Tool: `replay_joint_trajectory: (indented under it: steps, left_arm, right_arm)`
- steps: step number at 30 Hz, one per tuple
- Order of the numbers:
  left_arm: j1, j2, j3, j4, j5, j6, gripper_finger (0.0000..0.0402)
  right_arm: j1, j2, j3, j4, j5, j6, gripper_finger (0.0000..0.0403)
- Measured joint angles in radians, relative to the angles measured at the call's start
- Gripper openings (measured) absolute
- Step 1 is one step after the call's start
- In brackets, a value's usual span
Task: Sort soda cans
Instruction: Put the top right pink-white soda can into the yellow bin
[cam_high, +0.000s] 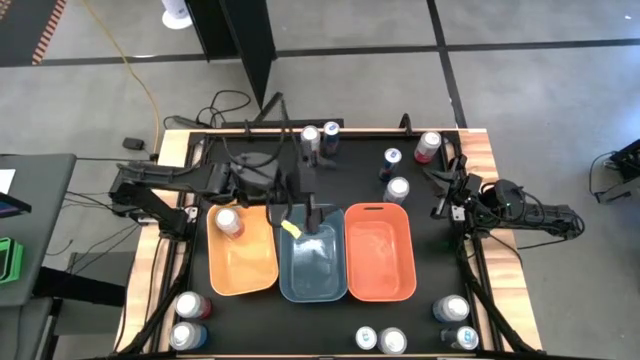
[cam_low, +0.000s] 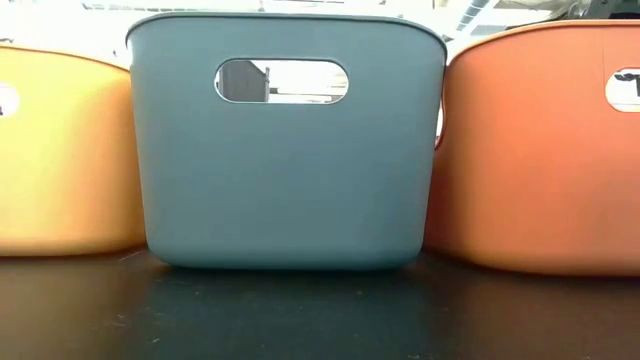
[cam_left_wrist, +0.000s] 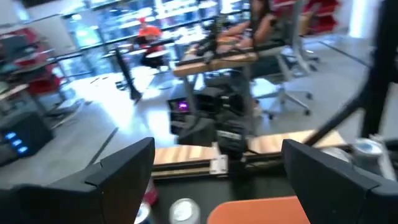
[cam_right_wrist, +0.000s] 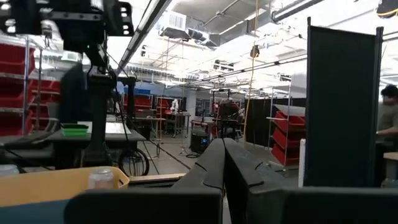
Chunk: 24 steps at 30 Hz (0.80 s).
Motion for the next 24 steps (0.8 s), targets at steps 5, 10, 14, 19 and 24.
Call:
replay_joint_trajectory:
  steps: [5,10,14,19,24]
  left_arm:
    - [-0.002,0.037,0.000,-0.024,0.031,0.004,0.0345]
    - [0.001,0.045,0.000,-0.134,0.028,-0.009,0.0345]
    - [0.000,0.043,0.000,-0.197,0.028,-0.118,0.0345]
    - [0.002,0.044,0.000,-0.213,0.021,-0.184,0.0345]
    - [0.002,0.044,0.000,-0.214,0.022,-0.206,0.0345]
  right_arm:
    - [0.000,0.000,0.000,-0.001,0.000,0.015,0.0022]
    - [0.001,0.000,0.000,-0.006,0.000,0.043,0.0022]
    - [0.001,0.000,0.000,-0.005,0.000,0.045,0.0022]
    - [0.001,0.000,0.000,0.010,0.000,0.048,0.0022]
    - [0.001,0.000,0.000,0.014,0.000,0.048,0.0022]
